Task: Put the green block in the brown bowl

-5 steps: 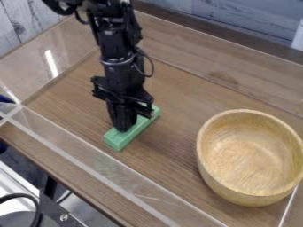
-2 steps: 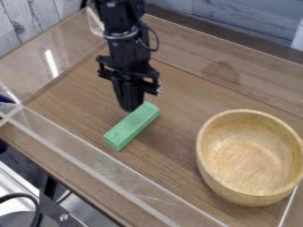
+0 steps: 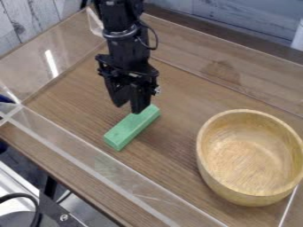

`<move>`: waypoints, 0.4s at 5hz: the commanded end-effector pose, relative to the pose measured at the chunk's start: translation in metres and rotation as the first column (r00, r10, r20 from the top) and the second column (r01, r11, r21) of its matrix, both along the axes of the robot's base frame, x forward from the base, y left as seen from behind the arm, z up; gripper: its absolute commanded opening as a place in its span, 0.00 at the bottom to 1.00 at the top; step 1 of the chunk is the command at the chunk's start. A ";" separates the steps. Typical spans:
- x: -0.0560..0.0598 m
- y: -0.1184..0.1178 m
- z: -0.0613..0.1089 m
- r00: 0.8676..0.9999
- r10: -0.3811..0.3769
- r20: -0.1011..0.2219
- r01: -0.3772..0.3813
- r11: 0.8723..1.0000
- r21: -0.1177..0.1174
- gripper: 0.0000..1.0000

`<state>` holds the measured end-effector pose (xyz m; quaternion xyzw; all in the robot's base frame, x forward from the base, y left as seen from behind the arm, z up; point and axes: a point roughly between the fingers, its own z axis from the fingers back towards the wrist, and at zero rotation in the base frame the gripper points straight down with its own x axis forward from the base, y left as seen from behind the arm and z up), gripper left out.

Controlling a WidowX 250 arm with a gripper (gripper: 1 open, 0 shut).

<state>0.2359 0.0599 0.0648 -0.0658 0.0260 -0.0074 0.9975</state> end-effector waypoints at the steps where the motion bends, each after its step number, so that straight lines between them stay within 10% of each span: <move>1: 0.010 0.005 0.015 0.998 0.007 0.066 -0.008 1.000 0.021 1.00; 2: 0.006 0.006 0.003 0.999 0.001 0.054 -0.002 1.000 0.029 1.00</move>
